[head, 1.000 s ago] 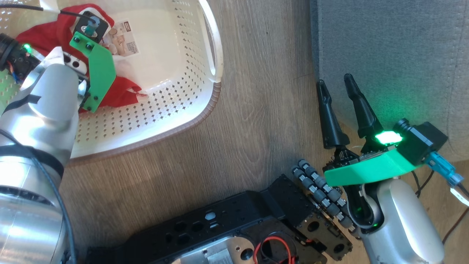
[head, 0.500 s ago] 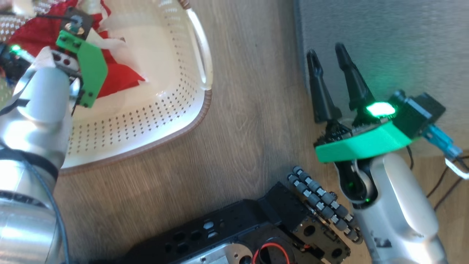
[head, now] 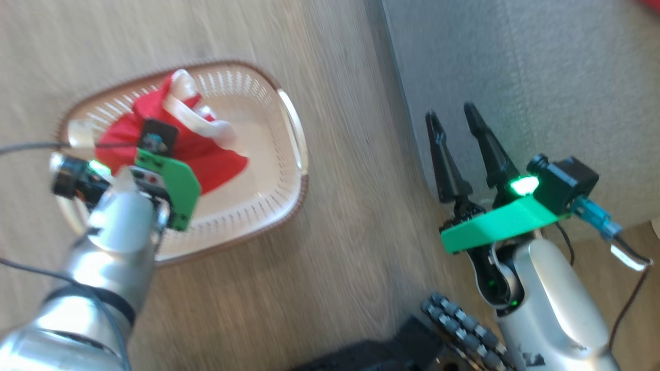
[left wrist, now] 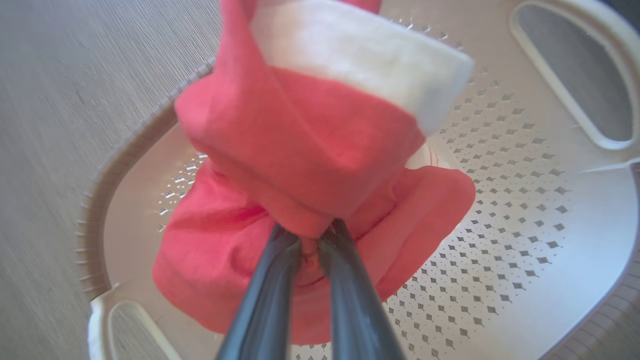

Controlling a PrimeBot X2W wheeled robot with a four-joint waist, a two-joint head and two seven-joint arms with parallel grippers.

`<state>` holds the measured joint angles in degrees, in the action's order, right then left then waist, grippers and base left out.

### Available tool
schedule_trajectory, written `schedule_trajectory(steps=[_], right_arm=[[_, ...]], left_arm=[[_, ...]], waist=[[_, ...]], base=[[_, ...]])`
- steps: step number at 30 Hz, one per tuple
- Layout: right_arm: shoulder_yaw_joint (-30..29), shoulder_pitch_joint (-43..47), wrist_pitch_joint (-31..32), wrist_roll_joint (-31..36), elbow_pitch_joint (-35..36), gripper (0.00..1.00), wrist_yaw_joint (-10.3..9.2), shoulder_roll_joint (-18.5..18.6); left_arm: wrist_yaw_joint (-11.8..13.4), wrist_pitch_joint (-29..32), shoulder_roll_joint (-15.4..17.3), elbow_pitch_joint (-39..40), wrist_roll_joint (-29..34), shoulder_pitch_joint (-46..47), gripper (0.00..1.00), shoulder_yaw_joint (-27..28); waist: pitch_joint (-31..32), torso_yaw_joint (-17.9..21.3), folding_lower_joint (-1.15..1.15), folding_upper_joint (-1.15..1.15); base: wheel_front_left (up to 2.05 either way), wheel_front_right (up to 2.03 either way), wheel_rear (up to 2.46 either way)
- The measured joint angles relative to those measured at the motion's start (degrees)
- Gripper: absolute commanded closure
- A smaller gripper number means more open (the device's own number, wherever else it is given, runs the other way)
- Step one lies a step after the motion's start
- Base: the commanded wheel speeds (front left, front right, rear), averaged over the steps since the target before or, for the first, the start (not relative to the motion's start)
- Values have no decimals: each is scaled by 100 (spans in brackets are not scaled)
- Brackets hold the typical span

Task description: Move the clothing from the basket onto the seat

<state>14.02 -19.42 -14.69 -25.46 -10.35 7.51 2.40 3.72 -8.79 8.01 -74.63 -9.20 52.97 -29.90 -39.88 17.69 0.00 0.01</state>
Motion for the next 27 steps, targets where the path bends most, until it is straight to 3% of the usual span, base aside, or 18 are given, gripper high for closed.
schedule_trajectory(steps=[9, 18, 27], right_arm=[[-60, 472, 0, 165, -215, 0, 0, 182], [-126, 1055, 0, 230, -333, 0, 0, 303], [-245, 1360, 1, 321, -388, 0, 0, 305]], left_arm=[[1, -539, -393, 447, -304, -779, 100, 77], [303, -541, -375, 2999, -323, -2380, 100, 537], [347, -541, -399, 4775, -111, -3140, 100, 1066]], waist=[[1261, -464, 0, 0], [2570, -960, 0, 0], [3294, -1320, 0, 0]], base=[[0, 0, 0], [0, 0, 0], [0, 0, 0]])
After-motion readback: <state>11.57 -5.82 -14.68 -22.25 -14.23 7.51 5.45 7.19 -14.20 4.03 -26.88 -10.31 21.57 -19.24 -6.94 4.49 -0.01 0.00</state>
